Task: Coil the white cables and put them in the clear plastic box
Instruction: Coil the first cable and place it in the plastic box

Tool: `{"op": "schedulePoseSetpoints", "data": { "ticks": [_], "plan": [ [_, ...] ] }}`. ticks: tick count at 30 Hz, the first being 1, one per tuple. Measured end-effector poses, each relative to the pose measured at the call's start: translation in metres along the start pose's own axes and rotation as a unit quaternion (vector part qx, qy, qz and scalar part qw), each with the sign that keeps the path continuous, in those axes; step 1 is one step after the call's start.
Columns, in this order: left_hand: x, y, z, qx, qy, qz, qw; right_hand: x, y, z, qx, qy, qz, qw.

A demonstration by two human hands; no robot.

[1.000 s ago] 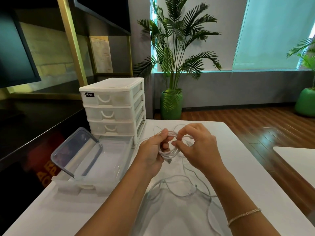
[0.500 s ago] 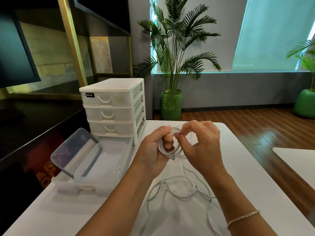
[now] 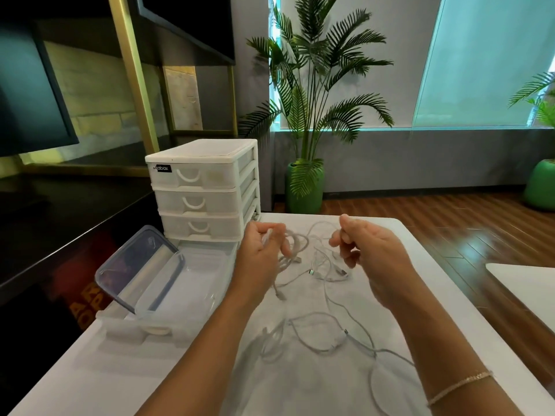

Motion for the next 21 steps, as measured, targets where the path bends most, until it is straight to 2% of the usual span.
{"op": "schedulePoseSetpoints", "data": {
  "ticks": [4, 9, 12, 16, 19, 21],
  "plan": [
    [0.002, -0.005, -0.001, -0.079, 0.019, 0.013, 0.997, -0.005, -0.004, -0.023, -0.113, 0.065, 0.019, 0.991],
    [0.002, 0.002, -0.009, -0.096, 0.051, 0.036, 0.993, -0.005, -0.003, -0.024, -0.221, 0.005, 0.067, 0.973],
    [0.001, 0.001, -0.010, -0.045, 0.060, 0.004, 0.997, -0.003, -0.005, -0.022, -0.234, 0.007, 0.063, 0.970],
    [0.002, 0.000, -0.007, 0.045, 0.032, -0.051, 0.997, -0.002, -0.010, -0.015, -0.194, -0.042, 0.052, 0.979],
    [0.003, 0.000, -0.001, 0.075, 0.004, -0.066, 0.995, -0.003, -0.015, -0.019, -0.012, -0.018, -0.022, 1.000],
    [0.003, -0.002, 0.000, 0.103, -0.005, -0.082, 0.991, -0.005, -0.015, -0.022, 0.100, -0.006, -0.064, 0.993]
  ]
}}
Point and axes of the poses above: each hand's wrist, its own x-axis towards the middle knuckle, its own z-axis out of the back of the hand, y = z × x, the point moved 7 cm from there along x, towards the middle knuckle, and after that the axes turned 5 degrees about z, right-handed, at the moved point
